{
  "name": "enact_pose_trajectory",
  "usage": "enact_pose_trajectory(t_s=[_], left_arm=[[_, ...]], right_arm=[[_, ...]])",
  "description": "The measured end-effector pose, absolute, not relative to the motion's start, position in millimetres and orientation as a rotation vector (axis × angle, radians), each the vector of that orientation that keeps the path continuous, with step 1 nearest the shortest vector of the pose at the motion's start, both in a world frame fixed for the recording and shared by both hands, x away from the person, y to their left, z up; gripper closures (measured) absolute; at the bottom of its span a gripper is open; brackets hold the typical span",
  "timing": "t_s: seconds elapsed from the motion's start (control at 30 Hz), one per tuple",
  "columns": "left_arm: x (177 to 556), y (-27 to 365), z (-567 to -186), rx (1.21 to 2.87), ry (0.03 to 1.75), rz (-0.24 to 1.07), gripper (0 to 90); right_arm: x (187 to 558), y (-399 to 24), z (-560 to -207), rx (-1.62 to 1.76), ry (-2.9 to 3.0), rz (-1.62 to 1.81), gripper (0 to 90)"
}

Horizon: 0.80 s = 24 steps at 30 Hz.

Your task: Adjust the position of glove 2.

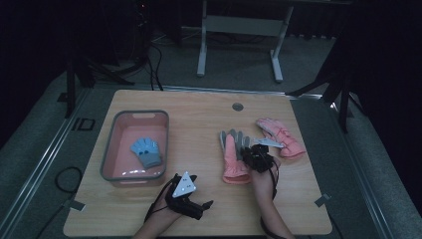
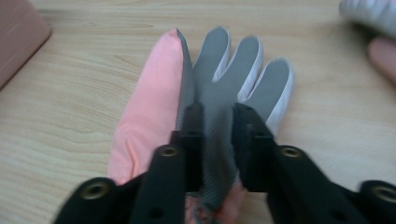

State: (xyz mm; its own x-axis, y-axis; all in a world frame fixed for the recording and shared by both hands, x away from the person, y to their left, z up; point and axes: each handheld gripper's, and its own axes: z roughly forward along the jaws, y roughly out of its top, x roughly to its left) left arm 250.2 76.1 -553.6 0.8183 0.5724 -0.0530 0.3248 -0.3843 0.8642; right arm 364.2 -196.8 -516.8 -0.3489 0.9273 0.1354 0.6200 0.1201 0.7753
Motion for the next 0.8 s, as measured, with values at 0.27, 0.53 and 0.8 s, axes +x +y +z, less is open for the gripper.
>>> enact_pose_trajectory(t_s=[0.27,0.53,0.8], left_arm=[[250.0,75.8,-553.7,2.000,0.666,0.317,0.3],[250.6,76.3,-554.0,2.001,0.667,0.322,0.3],[251.1,76.5,-554.4,2.000,0.671,0.326,0.3]], right_arm=[[370.1,-233.4,-497.1,1.342,2.051,1.082,68.0],[384.5,-293.2,-487.6,1.257,2.071,1.061,67.3],[405.3,-338.0,-479.0,1.238,2.063,1.050,67.4]])
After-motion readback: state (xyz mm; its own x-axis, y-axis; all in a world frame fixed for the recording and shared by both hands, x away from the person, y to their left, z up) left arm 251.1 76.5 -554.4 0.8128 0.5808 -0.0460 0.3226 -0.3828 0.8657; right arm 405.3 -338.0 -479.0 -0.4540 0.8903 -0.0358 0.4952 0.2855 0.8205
